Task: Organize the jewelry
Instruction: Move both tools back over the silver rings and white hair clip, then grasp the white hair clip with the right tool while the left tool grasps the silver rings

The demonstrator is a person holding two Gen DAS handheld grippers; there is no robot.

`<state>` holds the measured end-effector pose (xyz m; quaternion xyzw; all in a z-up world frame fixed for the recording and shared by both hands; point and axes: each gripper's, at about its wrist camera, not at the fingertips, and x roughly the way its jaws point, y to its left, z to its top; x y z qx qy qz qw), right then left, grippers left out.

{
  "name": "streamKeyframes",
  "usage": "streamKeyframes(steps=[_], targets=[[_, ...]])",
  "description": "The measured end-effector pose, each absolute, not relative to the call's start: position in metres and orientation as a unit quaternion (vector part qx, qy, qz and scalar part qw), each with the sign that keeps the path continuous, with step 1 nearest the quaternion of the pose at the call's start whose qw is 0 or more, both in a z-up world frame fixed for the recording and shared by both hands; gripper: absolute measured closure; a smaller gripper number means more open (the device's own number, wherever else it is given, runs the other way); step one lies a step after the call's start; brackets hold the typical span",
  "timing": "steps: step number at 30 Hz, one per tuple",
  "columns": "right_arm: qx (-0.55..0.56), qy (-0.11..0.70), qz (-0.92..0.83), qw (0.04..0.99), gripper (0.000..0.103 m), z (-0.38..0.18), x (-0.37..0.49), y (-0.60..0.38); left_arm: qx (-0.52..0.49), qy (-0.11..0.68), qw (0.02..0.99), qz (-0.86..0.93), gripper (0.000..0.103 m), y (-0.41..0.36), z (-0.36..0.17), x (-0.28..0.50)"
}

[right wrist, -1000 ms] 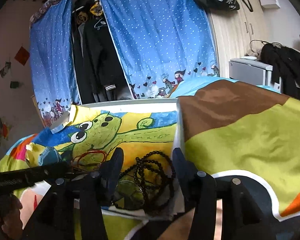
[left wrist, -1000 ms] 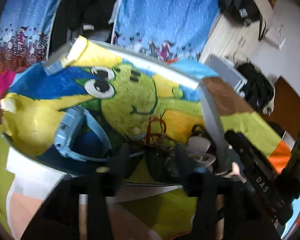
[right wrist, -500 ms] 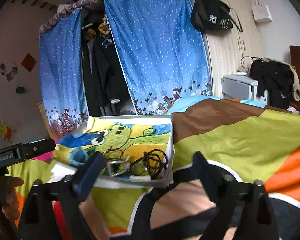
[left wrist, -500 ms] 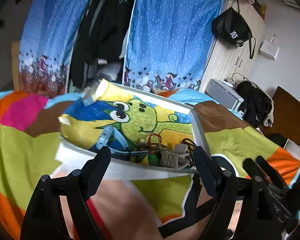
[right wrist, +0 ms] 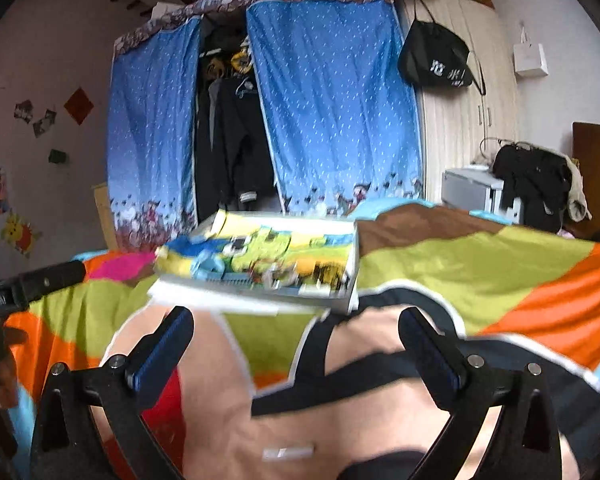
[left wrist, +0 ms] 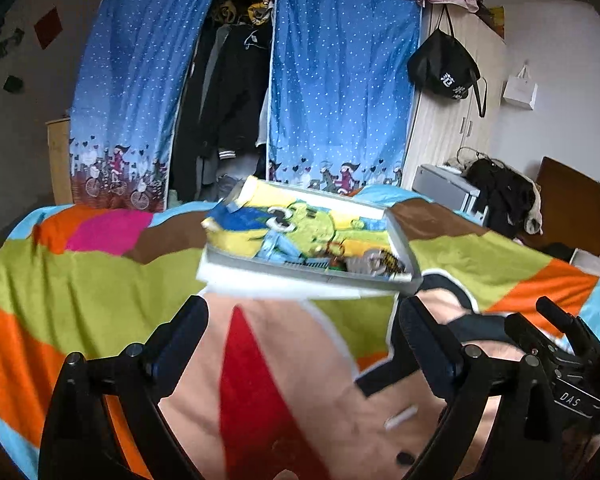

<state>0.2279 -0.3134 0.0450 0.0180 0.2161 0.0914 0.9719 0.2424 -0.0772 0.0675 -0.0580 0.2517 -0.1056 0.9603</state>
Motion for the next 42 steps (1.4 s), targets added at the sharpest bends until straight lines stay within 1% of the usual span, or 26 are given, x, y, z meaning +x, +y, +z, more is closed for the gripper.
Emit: streamKeyframes(steps=[5, 10, 14, 16, 22, 27, 31, 34, 35, 36, 37, 38, 39, 42], targets=[[0.003, 0.273, 0.081, 0.959, 0.0, 0.024, 0.202, -0.299, -0.054, 0.277, 0.954, -0.101, 0.009, -0.051, 0.041, 0.213], [-0.032, 0.292, 0.065, 0.954, 0.0, 0.014, 0.201, -0.286, -0.046, 0.325, 0.939, -0.103, 0.009, -0.036, -0.001, 0.2], [-0.042, 0.351, 0.066, 0.933, 0.0, -0.009, 0.219, -0.279, -0.035, 0.364, 0.925, -0.103, 0.009, -0.033, -0.034, 0.199], [-0.044, 0.402, 0.07, 0.912, 0.0, -0.029, 0.235, -0.275, -0.025, 0.382, 0.918, -0.106, 0.009, -0.036, -0.047, 0.202], [0.002, 0.506, 0.057, 0.861, 0.0, -0.079, 0.267, -0.285, -0.019, 0.448, 0.884, -0.132, 0.009, -0.045, -0.08, 0.221], [0.083, 0.54, 0.054, 0.836, 0.0, -0.102, 0.282, -0.304, -0.022, 0.462, 0.874, -0.151, 0.009, -0.049, -0.091, 0.231], [0.1, 0.559, 0.068, 0.82, 0.0, -0.116, 0.29, -0.307, 0.001, 0.463, 0.87, -0.17, 0.01, -0.054, -0.099, 0.241], [0.089, 0.574, 0.075, 0.811, 0.0, -0.123, 0.297, -0.305, 0.006, 0.463, 0.865, -0.194, 0.011, -0.059, -0.106, 0.25], [0.084, 0.575, 0.079, 0.81, 0.0, -0.123, 0.299, -0.305, 0.007, 0.463, 0.863, -0.201, 0.014, -0.061, -0.109, 0.253], [0.07, 0.577, 0.084, 0.809, 0.0, -0.124, 0.3, -0.303, 0.008, 0.465, 0.86, -0.211, 0.022, -0.063, -0.112, 0.256], [0.058, 0.577, 0.085, 0.81, 0.0, -0.125, 0.301, -0.301, 0.008, 0.467, 0.857, -0.217, 0.026, -0.064, -0.113, 0.257], [0.046, 0.575, 0.086, 0.812, 0.004, -0.126, 0.302, -0.298, 0.009, 0.471, 0.853, -0.224, 0.032, -0.066, -0.116, 0.258], [0.035, 0.575, 0.088, 0.813, 0.01, -0.127, 0.303, -0.295, 0.01, 0.473, 0.85, -0.232, 0.036, -0.068, -0.119, 0.26], [0.001, 0.579, 0.09, 0.811, 0.02, -0.135, 0.304, -0.283, 0.015, 0.482, 0.842, -0.242, 0.043, -0.074, -0.126, 0.264]])
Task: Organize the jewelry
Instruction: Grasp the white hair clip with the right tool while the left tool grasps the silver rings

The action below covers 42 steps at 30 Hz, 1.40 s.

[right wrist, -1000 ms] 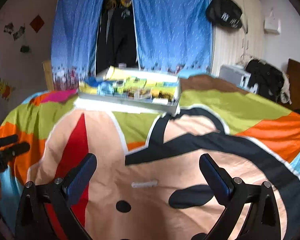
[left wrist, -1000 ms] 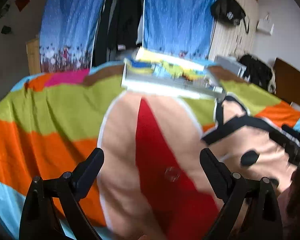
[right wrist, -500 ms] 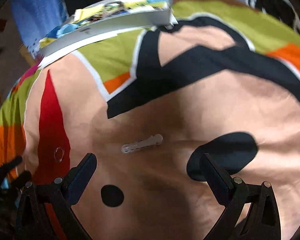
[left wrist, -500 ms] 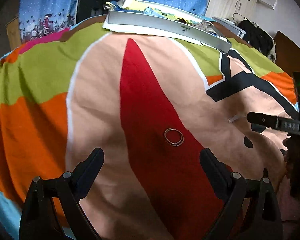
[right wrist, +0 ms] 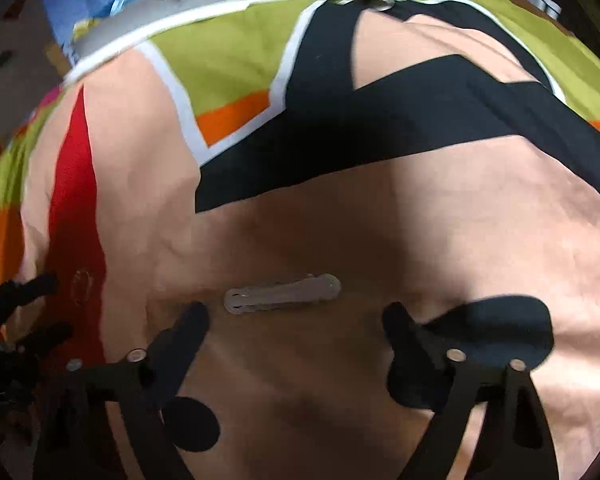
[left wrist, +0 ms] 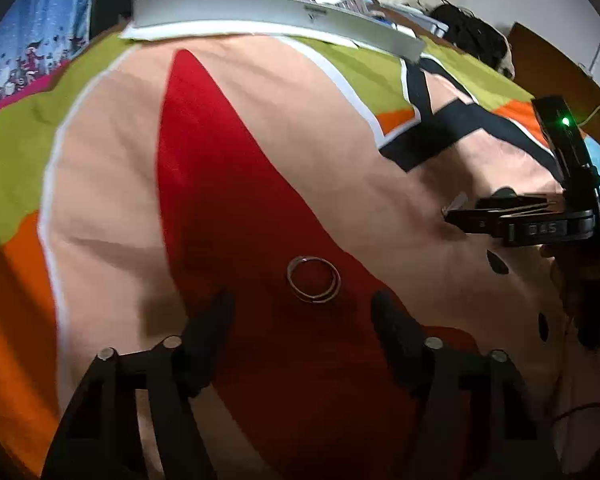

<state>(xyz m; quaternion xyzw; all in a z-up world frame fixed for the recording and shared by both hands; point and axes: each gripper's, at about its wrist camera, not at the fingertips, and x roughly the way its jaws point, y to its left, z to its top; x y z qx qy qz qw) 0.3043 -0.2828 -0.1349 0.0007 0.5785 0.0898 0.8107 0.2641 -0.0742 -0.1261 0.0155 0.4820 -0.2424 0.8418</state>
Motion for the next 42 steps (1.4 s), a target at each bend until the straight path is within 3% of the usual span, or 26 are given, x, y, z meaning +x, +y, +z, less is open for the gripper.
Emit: streamKeyframes(steps=[6, 14, 16, 23, 42], targets=[[-0.018, 0.567, 0.103, 0.817, 0.038, -0.136, 0.3, -0.271, 0.014, 0.488, 0.839, -0.242, 0.047, -0.079, -0.135, 0.272], [0.024, 0.579, 0.093, 0.81, 0.041, -0.136, 0.294, -0.285, 0.008, 0.483, 0.843, -0.235, 0.057, -0.083, -0.137, 0.281], [0.026, 0.577, 0.095, 0.811, 0.046, -0.135, 0.293, -0.286, 0.01, 0.482, 0.845, -0.23, 0.061, -0.084, -0.138, 0.282], [0.028, 0.572, 0.098, 0.814, 0.046, -0.131, 0.291, -0.285, 0.011, 0.481, 0.85, -0.213, 0.076, -0.08, -0.14, 0.282], [0.007, 0.528, 0.181, 0.83, 0.046, -0.111, 0.291, -0.263, -0.016, 0.47, 0.859, -0.202, 0.077, -0.072, -0.136, 0.279]])
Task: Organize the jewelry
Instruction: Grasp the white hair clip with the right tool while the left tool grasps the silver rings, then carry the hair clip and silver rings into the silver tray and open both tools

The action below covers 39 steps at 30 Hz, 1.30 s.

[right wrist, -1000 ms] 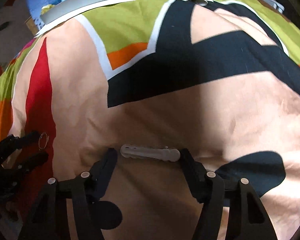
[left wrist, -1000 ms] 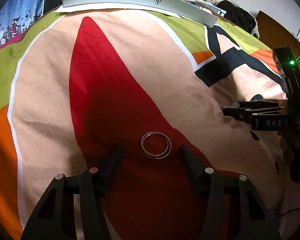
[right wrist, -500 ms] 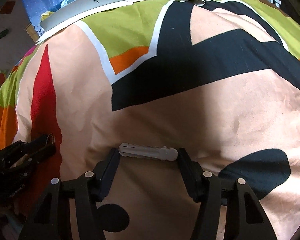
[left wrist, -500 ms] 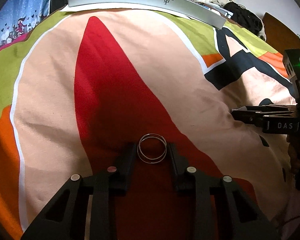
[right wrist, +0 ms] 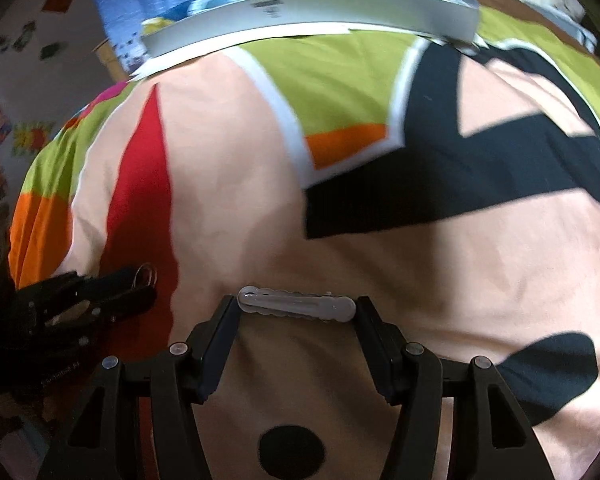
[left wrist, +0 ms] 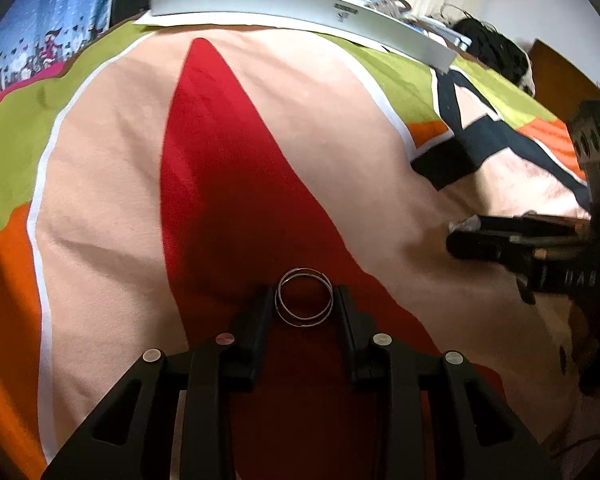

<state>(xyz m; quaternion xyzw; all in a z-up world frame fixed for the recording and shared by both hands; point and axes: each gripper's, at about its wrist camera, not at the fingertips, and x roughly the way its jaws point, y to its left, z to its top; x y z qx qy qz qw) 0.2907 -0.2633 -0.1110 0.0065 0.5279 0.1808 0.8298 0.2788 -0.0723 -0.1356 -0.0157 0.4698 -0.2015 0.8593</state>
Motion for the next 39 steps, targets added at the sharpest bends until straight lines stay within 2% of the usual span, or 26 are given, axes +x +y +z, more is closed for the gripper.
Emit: streamKeyframes(steps=[9, 17, 21, 28, 39], targets=[[-0.055, 0.476, 0.194, 0.856, 0.046, -0.101, 0.284, -0.25, -0.048, 0.432, 0.879, -0.194, 0.077, -0.065, -0.116, 0.273], [-0.043, 0.404, 0.166, 0.899, 0.046, -0.081, 0.281, -0.251, -0.067, 0.387, 0.902, -0.178, 0.077, -0.058, -0.091, 0.271], [-0.033, 0.343, 0.15, 0.927, 0.046, -0.062, 0.289, -0.248, -0.086, 0.369, 0.911, -0.163, 0.077, -0.052, -0.075, 0.277], [-0.02, 0.227, 0.096, 0.969, 0.046, -0.027, 0.317, -0.265, -0.109, 0.32, 0.93, -0.142, 0.077, -0.052, -0.031, 0.317], [0.075, 0.197, 0.046, 0.976, 0.046, -0.012, 0.385, -0.324, -0.136, 0.273, 0.94, -0.156, 0.077, -0.094, 0.027, 0.42]])
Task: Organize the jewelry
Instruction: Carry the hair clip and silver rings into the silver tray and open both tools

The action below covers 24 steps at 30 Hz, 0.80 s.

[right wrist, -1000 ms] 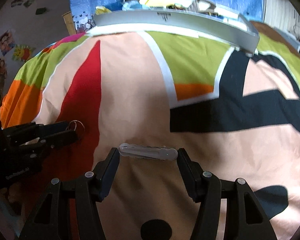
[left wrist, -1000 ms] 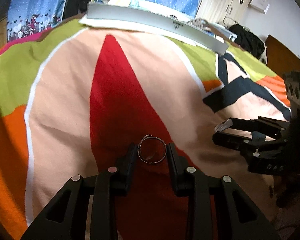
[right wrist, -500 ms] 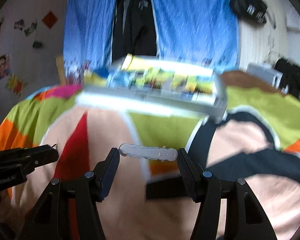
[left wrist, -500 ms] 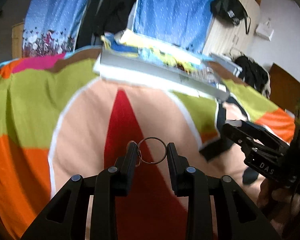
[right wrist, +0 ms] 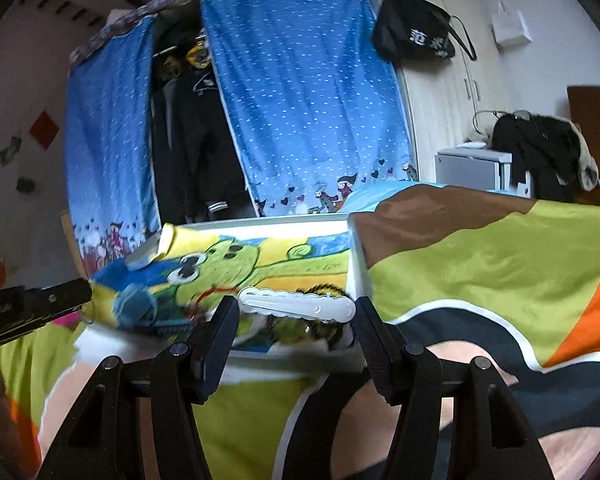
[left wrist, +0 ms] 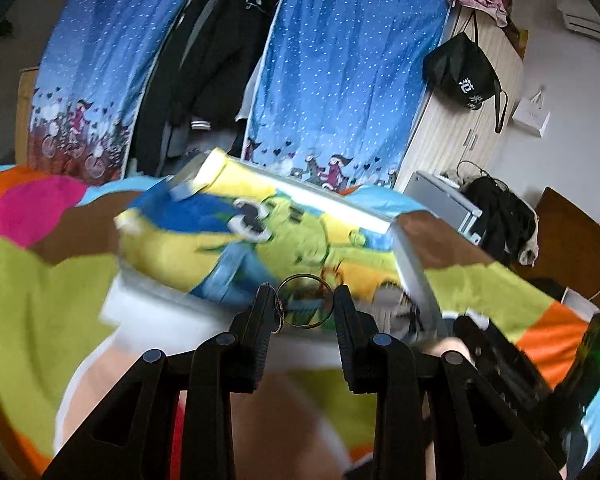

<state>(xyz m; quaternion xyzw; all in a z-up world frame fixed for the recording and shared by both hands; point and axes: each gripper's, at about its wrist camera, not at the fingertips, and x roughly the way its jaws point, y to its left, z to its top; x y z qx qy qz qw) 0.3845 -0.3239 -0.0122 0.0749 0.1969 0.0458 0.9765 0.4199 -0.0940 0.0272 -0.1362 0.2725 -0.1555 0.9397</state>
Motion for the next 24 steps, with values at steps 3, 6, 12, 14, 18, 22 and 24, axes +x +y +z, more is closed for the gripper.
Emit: streamKeyframes(steps=[3, 6, 12, 14, 18, 22, 24], targets=[[0.077, 0.203, 0.034, 0.975, 0.046, -0.013, 0.4, -0.33, -0.132, 0.281, 0.938, -0.155, 0.077, -0.107, 0.027, 0.448], [0.069, 0.224, 0.028, 0.972, 0.046, -0.018, 0.413, -0.331, -0.129, 0.297, 0.934, -0.149, 0.077, -0.115, 0.017, 0.467], [0.068, 0.254, 0.025, 0.965, 0.046, -0.033, 0.424, -0.33, -0.114, 0.327, 0.928, -0.14, 0.077, -0.129, -0.005, 0.482], [0.071, 0.263, 0.024, 0.962, 0.046, -0.037, 0.426, -0.331, -0.108, 0.335, 0.926, -0.139, 0.077, -0.133, -0.011, 0.485], [0.073, 0.276, 0.022, 0.958, 0.045, -0.042, 0.429, -0.333, -0.107, 0.352, 0.919, -0.138, 0.077, -0.138, -0.02, 0.491], [0.079, 0.281, 0.023, 0.956, 0.045, -0.044, 0.429, -0.336, -0.1, 0.361, 0.918, -0.131, 0.076, -0.142, -0.025, 0.493], [0.082, 0.285, 0.024, 0.955, 0.045, -0.044, 0.429, -0.337, -0.1, 0.364, 0.917, -0.131, 0.076, -0.141, -0.026, 0.493]])
